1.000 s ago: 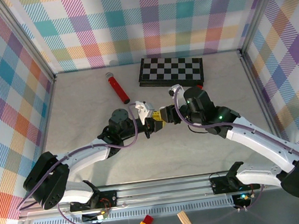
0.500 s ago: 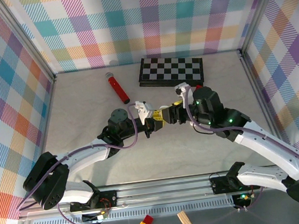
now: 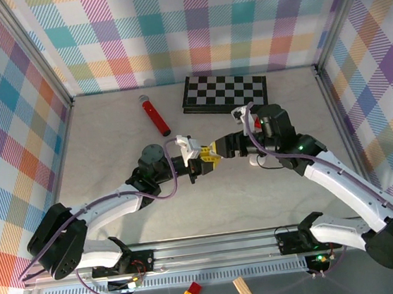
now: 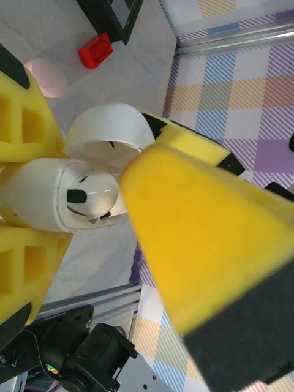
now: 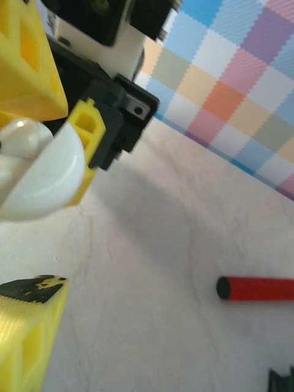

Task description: Insert the wireless bluetooth earbuds into the charging case

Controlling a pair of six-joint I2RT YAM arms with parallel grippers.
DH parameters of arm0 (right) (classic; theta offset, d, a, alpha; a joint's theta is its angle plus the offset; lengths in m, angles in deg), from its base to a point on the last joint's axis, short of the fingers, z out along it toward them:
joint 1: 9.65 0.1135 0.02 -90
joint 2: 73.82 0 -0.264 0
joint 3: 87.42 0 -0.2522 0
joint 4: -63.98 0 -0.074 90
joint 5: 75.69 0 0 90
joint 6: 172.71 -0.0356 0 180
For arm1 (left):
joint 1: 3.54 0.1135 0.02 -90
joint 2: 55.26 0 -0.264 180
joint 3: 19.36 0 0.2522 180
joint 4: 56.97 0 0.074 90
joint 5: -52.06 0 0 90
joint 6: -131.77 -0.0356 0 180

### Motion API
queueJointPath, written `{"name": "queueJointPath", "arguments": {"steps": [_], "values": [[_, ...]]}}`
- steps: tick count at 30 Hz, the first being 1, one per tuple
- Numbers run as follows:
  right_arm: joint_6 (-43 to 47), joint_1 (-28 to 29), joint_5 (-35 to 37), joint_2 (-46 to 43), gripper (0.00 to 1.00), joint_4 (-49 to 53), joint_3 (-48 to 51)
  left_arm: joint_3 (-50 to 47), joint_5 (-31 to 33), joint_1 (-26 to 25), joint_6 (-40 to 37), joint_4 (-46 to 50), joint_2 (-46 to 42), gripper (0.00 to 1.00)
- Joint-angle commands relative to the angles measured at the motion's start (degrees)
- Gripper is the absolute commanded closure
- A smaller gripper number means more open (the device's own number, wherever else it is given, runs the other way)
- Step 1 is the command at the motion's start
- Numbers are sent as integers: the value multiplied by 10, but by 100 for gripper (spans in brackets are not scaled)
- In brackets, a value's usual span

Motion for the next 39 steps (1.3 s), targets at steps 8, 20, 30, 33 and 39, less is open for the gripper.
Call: {"name": "queueJointPath", "arguments": {"steps": [8,20,30,33,39], "values": [[-9,-2,-71,-17,38,-42,5,0,10,-4,11,-6,-4,94],[7,-2,-58,-61,48,-76,40,-5,9,2,23,-18,0,94],[64,-2,-12,-69,46,-76,76,7,-64,14,91,-57,6,94],[85,-2,-33,-75,52,-92,92,8,-93,14,110,-69,-2,94],[84,-2,-73,-89,60,-131,111,16,-119,15,117,-38,-23,94]]}}
